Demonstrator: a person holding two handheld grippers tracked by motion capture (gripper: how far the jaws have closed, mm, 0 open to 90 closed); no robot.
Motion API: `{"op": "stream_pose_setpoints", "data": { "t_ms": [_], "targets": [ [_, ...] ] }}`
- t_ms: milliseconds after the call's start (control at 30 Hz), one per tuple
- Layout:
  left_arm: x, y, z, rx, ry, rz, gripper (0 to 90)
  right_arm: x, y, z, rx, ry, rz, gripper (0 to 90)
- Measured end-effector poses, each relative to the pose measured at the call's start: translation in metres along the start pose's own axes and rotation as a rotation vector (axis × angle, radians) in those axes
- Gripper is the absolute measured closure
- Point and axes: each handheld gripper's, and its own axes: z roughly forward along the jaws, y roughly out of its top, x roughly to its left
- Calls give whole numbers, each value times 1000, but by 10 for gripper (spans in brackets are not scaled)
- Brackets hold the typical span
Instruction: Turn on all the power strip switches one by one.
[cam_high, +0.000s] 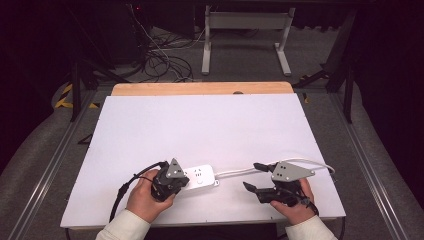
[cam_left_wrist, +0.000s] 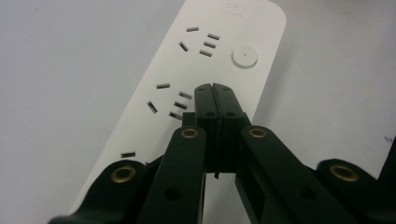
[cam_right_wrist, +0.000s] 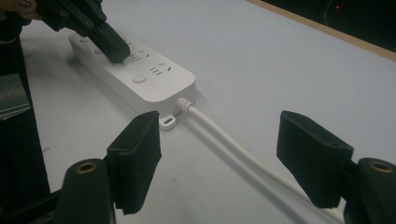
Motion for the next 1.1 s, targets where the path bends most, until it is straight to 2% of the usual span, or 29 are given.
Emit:
{"op": "stream_pose_setpoints", "data": {
  "t_ms": [133,333,400,467,533,567,633,667,767,867,1100],
  "targets": [
    [-5,2,1,11,33,25,900,0,0,1,1,1,1,312],
    [-5,1,1,7,27,16,900,1,0,1,4,2,-2,312],
    [-5,1,3,0,20,19,900,1,0,2,5,2,-1,312],
    [-5,2,4,-2,-7,14,900,1,0,2,6,1,0,312],
    [-5,2,4,-5,-9,13,900,1,0,2,6,1,0,312],
    [-5,1,4,-11,-7,15,900,1,0,2,6,2,-1,312],
    [-9,2,0,-6,25,29,900,1,0,1,3,0,-3,312],
    [-11,2,-1,-16,38,43,900,1,0,0,1,-2,-4,312],
    [-8,5,-8,-70,11,5,900,-1,0,-1,-3,-1,1,312],
    [-5,10,-17,-99,22,5,900,-2,-1,0,1,-1,3,312],
    [-5,15,-16,-111,-10,-3,900,-1,0,0,0,-1,-2,312]
  ]
}}
